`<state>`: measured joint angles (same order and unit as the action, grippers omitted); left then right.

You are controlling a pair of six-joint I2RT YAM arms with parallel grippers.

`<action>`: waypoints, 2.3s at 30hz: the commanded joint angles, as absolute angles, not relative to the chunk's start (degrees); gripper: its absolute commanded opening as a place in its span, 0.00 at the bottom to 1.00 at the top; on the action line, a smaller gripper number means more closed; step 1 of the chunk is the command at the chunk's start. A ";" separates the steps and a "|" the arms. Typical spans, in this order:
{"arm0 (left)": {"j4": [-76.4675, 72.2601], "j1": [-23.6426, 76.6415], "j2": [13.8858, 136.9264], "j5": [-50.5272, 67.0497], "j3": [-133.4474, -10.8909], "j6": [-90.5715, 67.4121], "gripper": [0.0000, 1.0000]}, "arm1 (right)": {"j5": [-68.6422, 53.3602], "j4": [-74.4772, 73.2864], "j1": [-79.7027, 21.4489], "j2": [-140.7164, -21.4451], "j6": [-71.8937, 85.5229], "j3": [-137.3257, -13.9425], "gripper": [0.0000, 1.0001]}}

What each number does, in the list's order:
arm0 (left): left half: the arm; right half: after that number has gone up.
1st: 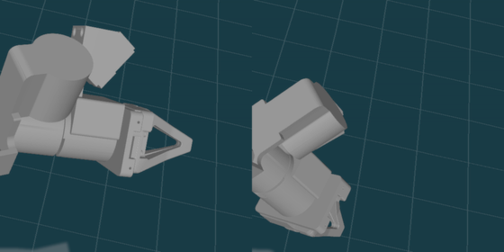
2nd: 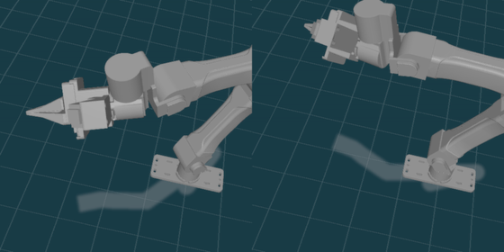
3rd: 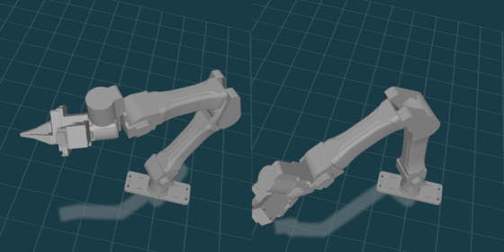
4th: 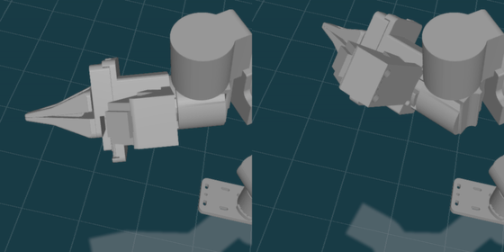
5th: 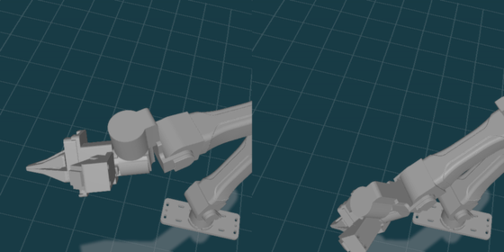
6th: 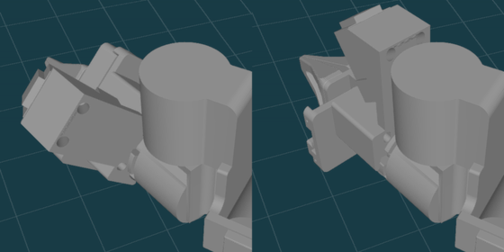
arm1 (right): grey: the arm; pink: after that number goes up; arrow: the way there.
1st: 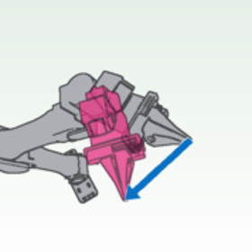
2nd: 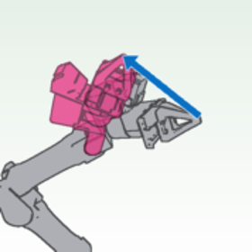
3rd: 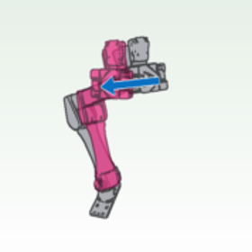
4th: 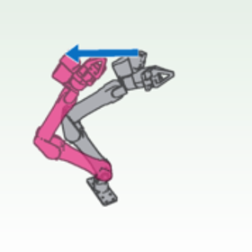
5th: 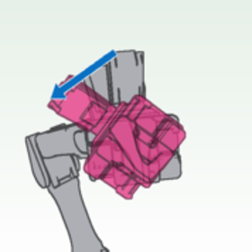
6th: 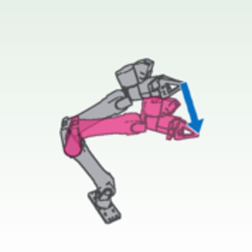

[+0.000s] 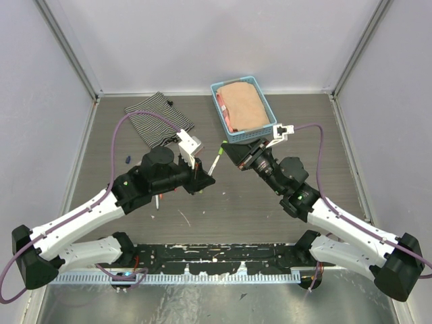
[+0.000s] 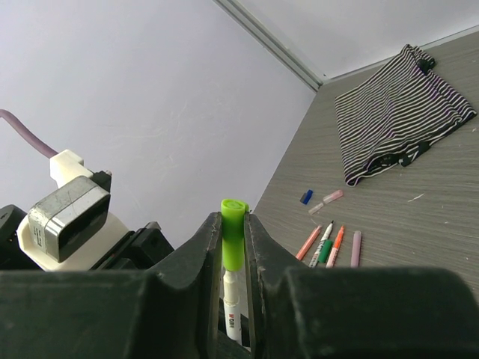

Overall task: Insert the pens into the pen caps
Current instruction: Insert the pen cap onto the pen.

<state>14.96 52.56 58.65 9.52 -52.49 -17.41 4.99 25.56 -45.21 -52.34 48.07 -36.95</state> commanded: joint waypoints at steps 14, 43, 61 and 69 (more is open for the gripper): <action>13.00 52.65 58.37 9.32 -53.35 -17.28 0.00 | 3.65 29.09 -45.48 -49.84 48.93 -36.37 0.00; 12.83 52.65 57.84 9.05 -53.27 -17.22 0.00 | 0.07 27.50 -45.57 -53.20 48.77 -37.04 0.00; 11.73 52.67 58.67 7.65 -54.74 -17.50 0.00 | -1.58 25.67 -45.71 -50.69 46.76 -35.80 0.44; 12.10 52.65 58.57 7.64 -54.25 -17.36 0.00 | 5.25 14.70 -45.70 -45.51 40.65 -39.97 0.70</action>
<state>14.20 52.56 58.76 8.12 -52.62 -17.61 0.69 18.83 -45.43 -48.75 44.99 -35.27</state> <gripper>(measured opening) 0.145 0.660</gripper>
